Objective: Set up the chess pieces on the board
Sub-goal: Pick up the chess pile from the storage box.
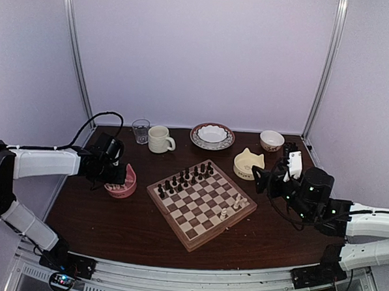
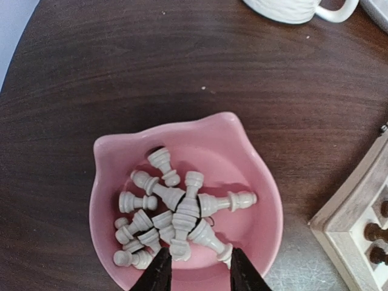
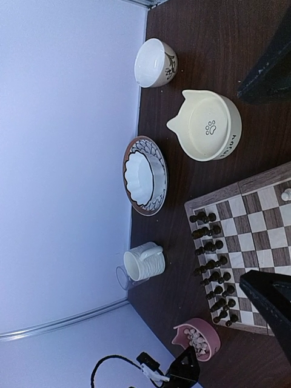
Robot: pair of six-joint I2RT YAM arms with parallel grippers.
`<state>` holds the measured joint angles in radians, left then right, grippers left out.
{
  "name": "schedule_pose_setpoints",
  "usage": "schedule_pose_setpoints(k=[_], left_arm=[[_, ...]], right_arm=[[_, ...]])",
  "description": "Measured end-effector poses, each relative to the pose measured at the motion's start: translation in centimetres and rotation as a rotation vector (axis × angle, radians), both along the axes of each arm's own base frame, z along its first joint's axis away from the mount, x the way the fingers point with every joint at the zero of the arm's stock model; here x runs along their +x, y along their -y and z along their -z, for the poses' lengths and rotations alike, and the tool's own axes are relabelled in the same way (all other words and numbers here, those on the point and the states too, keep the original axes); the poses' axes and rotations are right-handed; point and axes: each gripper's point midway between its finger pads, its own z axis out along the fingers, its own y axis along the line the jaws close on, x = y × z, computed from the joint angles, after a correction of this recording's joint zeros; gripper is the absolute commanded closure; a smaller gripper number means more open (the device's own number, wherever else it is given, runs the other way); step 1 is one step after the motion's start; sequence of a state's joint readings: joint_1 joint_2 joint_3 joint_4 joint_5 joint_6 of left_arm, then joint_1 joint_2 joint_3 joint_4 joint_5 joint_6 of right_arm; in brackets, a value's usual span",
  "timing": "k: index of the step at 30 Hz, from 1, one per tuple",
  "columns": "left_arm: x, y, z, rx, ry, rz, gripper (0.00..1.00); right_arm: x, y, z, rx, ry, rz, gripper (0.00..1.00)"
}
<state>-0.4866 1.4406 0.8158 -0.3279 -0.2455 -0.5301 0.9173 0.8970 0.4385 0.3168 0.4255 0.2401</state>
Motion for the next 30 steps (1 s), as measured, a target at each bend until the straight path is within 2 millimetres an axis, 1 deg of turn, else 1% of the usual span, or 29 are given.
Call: schedule_pose_setpoints(k=[3, 6, 10, 20, 22, 25, 30], left_arm=[[0.1, -0.7, 1.4, 0.023, -0.046, -0.019, 0.69], [0.2, -0.9, 2.7, 0.034, -0.085, -0.02, 0.72], [0.4, -1.0, 3.7, 0.046, -0.114, -0.021, 0.74], [1.0, -1.2, 4.1, 0.075, -0.126, -0.034, 0.83], [1.0, -1.3, 4.1, 0.08, -0.127, -0.036, 0.82], [1.0, -1.6, 4.1, 0.093, -0.128, -0.043, 0.79], [1.0, -1.7, 4.1, 0.1, -0.131, -0.046, 0.8]], right_arm=[[0.0, 0.0, 0.0, -0.001, -0.001, 0.0, 0.01], [0.0, 0.0, 0.0, 0.0, 0.0, 0.0, 0.01], [0.0, 0.0, 0.0, 0.0, 0.0, 0.0, 0.01], [0.0, 0.0, 0.0, 0.0, 0.0, 0.0, 0.02], [0.0, 0.0, 0.0, 0.0, 0.0, 0.0, 0.02], [0.0, 0.0, 0.0, 0.0, 0.0, -0.001, 0.02], [0.0, 0.0, 0.0, 0.0, 0.0, -0.001, 0.02]])
